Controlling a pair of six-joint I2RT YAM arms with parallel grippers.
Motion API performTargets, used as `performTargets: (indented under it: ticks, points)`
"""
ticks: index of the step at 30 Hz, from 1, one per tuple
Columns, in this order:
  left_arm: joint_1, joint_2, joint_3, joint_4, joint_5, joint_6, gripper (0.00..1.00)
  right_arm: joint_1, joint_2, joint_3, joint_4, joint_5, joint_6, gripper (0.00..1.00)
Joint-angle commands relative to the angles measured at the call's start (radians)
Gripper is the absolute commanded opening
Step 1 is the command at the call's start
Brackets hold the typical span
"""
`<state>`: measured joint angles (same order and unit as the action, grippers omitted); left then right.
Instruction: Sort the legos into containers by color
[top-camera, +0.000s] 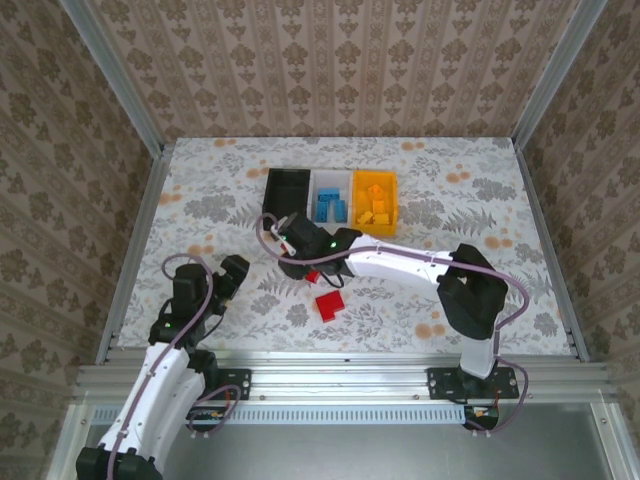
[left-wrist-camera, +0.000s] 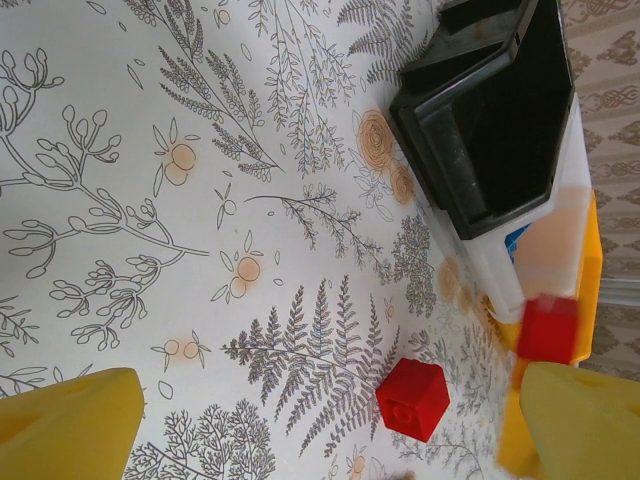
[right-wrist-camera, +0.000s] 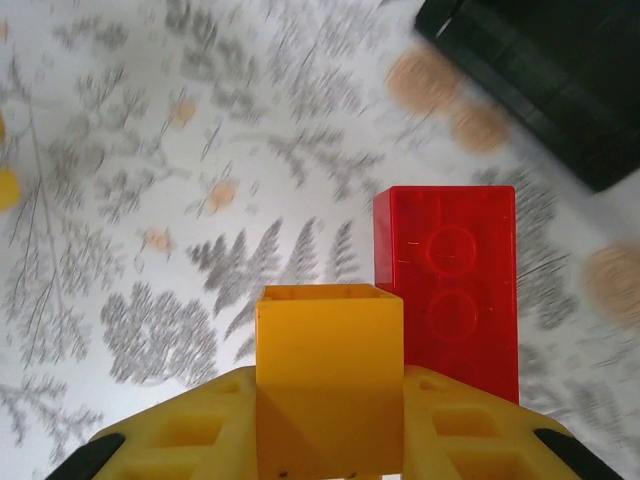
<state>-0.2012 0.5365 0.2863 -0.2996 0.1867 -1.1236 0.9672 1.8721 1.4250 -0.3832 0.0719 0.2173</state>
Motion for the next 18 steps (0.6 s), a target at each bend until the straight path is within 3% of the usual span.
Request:
performTargets:
  ticks: [1,10,18]
  points:
    - [0.007,-0.007,0.005,0.018,0.0,-0.013,0.98,0.021,0.05,-0.033,0.03,-0.062,0.05,0.29]
    - [0.007,-0.02,-0.004,0.005,0.011,-0.017,0.98,0.036,0.236,0.091,-0.045,-0.047,0.033,0.3]
    - [0.007,-0.036,-0.016,0.01,-0.007,-0.013,0.98,0.054,0.245,0.118,-0.095,-0.025,0.036,0.59]
